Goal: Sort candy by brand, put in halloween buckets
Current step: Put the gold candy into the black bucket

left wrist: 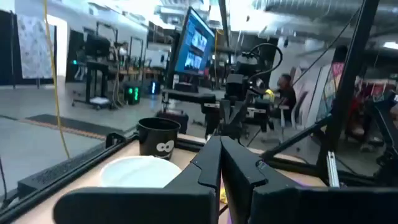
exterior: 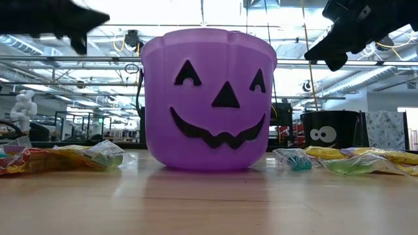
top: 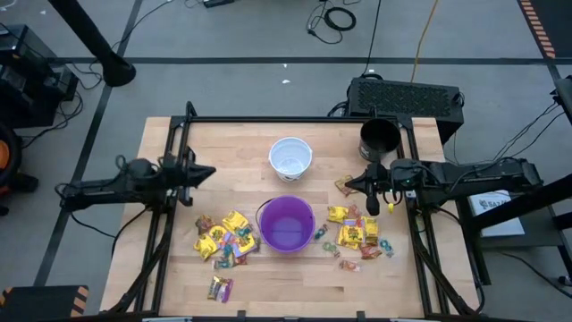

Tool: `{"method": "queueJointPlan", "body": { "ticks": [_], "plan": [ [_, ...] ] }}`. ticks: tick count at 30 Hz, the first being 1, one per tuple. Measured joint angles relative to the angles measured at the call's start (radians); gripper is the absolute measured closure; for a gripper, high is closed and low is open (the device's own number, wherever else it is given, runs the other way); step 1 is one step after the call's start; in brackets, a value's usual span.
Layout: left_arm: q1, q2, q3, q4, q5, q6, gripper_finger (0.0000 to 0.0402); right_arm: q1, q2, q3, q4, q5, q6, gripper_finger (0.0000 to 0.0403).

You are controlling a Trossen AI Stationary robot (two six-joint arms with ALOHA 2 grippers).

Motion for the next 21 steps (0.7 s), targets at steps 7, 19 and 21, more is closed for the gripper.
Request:
{"method": "queueJointPlan", "body": {
  "ticks": [7,19,21],
  "plan": [
    [0.000,0.324,0.477,-0.377,-0.003,0.029,0.0386,0.000,0.000,0.000,0.003,0.000,-0.017,0.0403],
    [-0.074,0.760,0.661,-0.805,-0.006,-0.028,0.0386,0.000,0.000,0.000,0.005,-0.004,0.025,0.0403],
    [-0.104,0.782,0.625,-0.875,-0.006,-0.111,0.0386,0.000,0.000,0.000,-0.009,-0.005,0.047,0.0403]
  ]
}}
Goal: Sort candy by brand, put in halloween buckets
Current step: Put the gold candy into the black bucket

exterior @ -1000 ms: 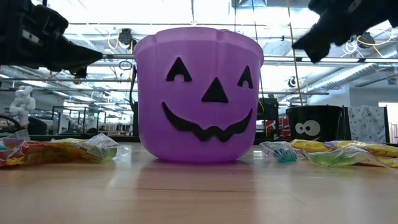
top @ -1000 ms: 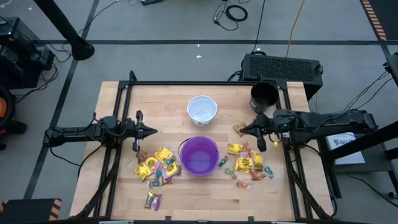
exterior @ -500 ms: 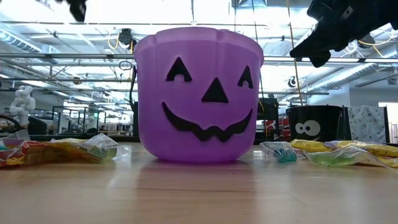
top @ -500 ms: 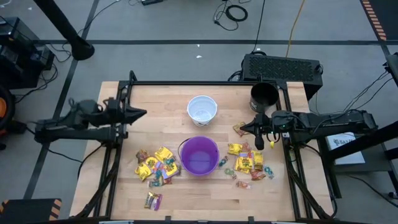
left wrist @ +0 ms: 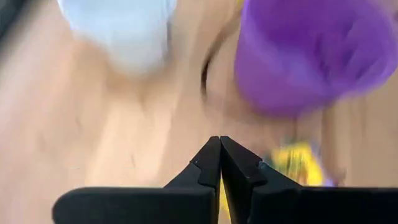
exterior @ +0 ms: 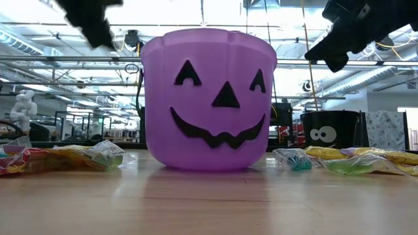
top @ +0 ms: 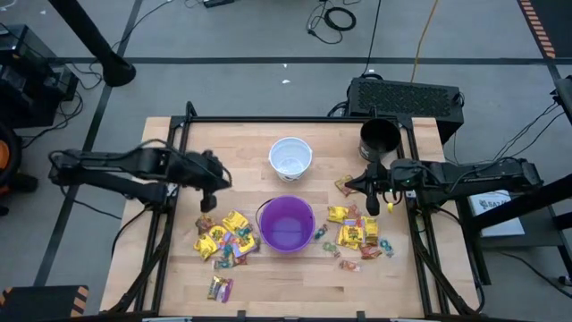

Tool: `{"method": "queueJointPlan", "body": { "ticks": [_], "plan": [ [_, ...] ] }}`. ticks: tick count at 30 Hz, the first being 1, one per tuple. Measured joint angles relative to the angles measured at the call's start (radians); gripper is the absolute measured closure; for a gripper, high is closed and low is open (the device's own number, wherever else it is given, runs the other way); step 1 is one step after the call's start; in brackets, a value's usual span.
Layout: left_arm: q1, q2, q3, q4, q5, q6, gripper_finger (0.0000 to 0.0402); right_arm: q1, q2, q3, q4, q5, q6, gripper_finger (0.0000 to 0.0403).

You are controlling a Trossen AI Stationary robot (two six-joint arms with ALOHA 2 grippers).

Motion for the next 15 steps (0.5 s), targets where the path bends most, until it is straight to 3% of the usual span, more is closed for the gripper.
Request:
{"method": "queueJointPlan", "body": {
  "ticks": [6,11,15],
  "plan": [
    [-0.091,0.005,-0.089,-0.188,0.029,-0.329,0.0386,0.000,0.001,0.000,-0.065,0.000,0.050,0.0403],
    [-0.169,0.007,-0.093,-0.392,0.067,-0.664,0.0386,0.000,0.019,0.000,-0.071,0.000,0.062,0.0403],
    [-0.244,0.007,-0.093,-0.386,0.083,-0.784,0.0373,0.000,0.046,0.000,-0.067,0.003,0.060,0.0403]
  ]
}}
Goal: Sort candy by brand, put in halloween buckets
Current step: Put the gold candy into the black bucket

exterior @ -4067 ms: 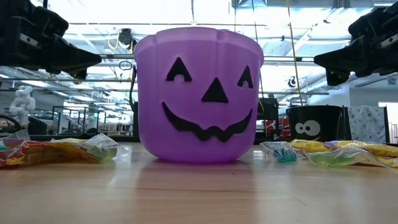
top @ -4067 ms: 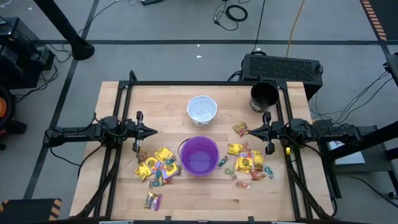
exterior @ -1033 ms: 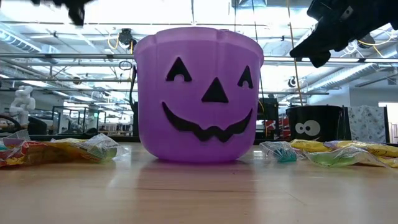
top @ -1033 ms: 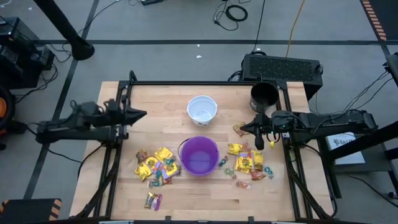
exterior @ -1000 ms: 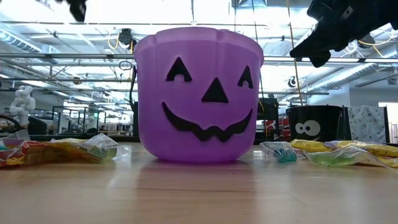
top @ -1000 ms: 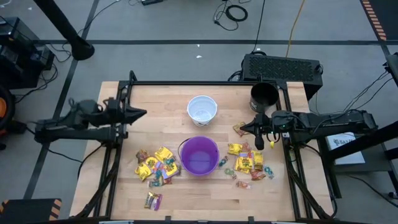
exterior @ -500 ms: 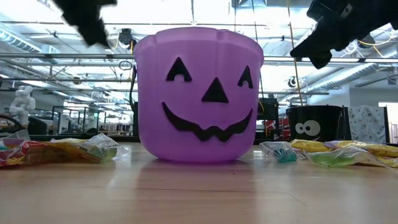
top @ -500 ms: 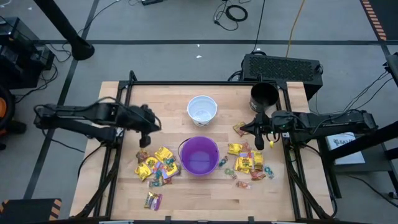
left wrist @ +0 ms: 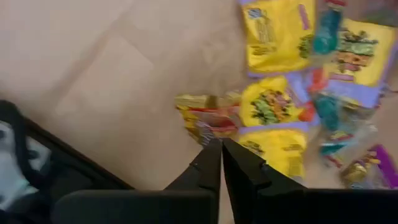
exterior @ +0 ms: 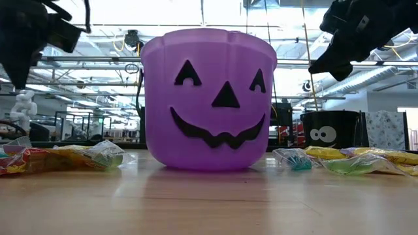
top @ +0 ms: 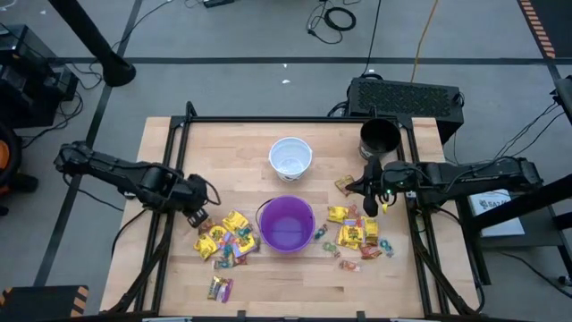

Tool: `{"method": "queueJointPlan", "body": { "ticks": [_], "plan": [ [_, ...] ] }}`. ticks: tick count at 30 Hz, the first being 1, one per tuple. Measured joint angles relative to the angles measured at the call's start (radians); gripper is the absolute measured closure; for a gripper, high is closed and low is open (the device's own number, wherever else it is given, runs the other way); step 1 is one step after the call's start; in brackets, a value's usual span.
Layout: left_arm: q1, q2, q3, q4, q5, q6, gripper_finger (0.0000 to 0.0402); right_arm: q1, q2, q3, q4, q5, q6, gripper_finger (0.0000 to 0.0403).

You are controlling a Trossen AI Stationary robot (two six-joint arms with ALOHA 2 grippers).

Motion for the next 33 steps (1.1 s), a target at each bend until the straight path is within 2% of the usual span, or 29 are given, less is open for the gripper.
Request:
{"method": "queueJointPlan", "body": {
  "ticks": [6,12,22,28,33],
  "plan": [
    [-0.078,0.017,-0.010,0.016,-0.017,-0.135,0.0299,0.000,0.022,0.000,0.004,0.001,-0.053,0.0403],
    [-0.142,0.037,-0.103,0.078,-0.018,-0.234,0.0241,0.000,0.022,0.000,0.048,0.001,-0.092,0.0403],
    [-0.154,0.041,-0.226,0.207,-0.014,-0.343,0.0235,0.000,0.022,0.000,0.065,0.001,-0.108,0.0403],
    [-0.154,0.058,-0.297,0.292,0.011,-0.341,0.0235,0.000,0.022,0.000,0.065,0.001,-0.090,0.0403],
    [-0.154,0.071,-0.306,0.312,0.015,-0.333,0.0240,0.000,0.022,0.000,0.065,0.001,-0.089,0.0403]
  ]
}}
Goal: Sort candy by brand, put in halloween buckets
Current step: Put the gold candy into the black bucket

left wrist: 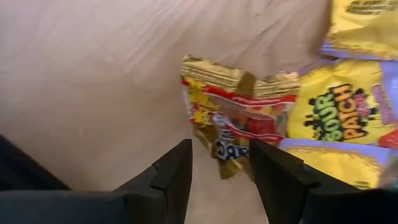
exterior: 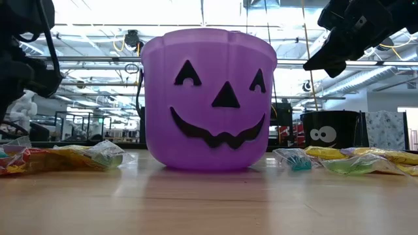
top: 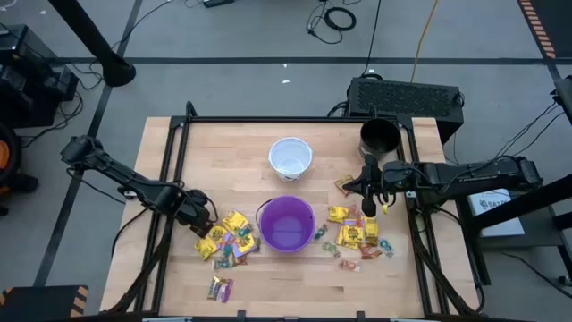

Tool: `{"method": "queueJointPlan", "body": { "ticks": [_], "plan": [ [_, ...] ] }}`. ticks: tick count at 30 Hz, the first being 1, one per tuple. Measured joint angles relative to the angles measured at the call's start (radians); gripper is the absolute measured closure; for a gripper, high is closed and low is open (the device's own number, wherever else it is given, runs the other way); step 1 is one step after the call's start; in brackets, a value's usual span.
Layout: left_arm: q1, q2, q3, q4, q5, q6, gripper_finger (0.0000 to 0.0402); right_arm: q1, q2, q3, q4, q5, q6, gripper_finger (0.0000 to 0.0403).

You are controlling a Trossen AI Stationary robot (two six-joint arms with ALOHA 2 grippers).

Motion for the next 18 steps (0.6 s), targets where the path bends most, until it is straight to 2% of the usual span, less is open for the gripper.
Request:
{"method": "queueJointPlan", "body": {
  "ticks": [4,9,14,18],
  "plan": [
    [0.000,0.020,0.000,-0.002,0.028,0.024,0.0286,0.000,0.000,0.000,0.001,0.000,0.001,0.0403],
    [0.000,0.044,0.000,0.004,0.034,0.086,0.0386,0.000,0.000,0.000,0.001,0.000,0.001,0.0403],
    [0.000,0.036,0.006,0.059,-0.008,0.131,0.0396,0.000,0.000,0.000,0.000,0.000,0.001,0.0403],
    [0.000,0.011,0.088,0.051,-0.122,0.203,0.0398,0.000,0.000,0.000,0.001,0.000,-0.001,0.0403]
  ]
}}
